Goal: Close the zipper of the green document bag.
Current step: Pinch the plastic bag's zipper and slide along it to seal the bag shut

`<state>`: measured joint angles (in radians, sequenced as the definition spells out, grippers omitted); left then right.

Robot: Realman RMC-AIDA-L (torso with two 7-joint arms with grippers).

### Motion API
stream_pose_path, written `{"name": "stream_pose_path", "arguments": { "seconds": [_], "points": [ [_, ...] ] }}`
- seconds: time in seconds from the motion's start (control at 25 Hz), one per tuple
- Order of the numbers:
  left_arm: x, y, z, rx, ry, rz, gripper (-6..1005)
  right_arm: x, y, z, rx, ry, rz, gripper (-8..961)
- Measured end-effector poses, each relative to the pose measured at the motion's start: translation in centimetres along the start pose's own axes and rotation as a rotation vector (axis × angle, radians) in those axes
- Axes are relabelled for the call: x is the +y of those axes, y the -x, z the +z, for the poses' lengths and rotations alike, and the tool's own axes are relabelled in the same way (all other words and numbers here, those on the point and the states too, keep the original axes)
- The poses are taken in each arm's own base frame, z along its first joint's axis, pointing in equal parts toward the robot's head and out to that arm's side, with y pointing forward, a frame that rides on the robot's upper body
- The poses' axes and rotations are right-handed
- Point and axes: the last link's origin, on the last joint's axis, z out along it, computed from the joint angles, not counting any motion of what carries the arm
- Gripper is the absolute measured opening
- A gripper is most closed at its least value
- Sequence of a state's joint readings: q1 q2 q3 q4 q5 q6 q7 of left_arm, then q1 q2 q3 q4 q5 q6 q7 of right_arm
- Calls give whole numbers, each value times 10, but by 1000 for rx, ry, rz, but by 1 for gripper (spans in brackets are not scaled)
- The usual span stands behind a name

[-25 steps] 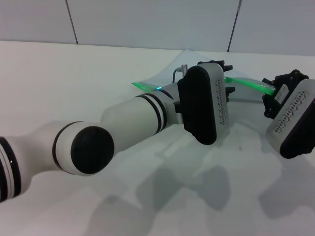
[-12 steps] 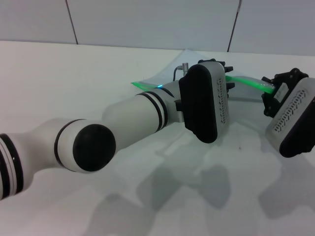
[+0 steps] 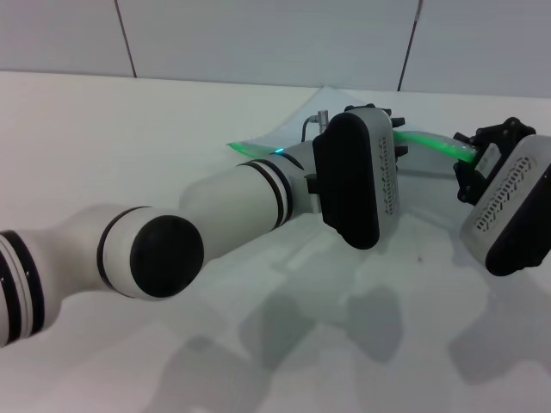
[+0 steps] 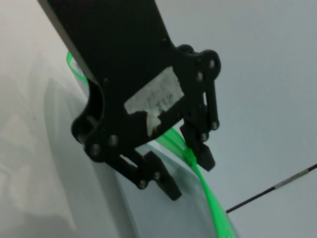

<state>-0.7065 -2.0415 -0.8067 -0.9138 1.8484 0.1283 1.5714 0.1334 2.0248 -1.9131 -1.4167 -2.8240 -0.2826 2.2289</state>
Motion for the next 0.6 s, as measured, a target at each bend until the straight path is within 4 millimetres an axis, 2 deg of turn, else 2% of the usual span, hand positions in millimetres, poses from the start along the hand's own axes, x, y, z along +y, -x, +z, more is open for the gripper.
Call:
{"name": "stream_pose_path", "arguments": {
  "seconds": [0.6],
  "points": [
    [2, 0, 4, -3, 15, 23, 346, 1, 2, 0, -5, 3, -2, 52]
  ]
}}
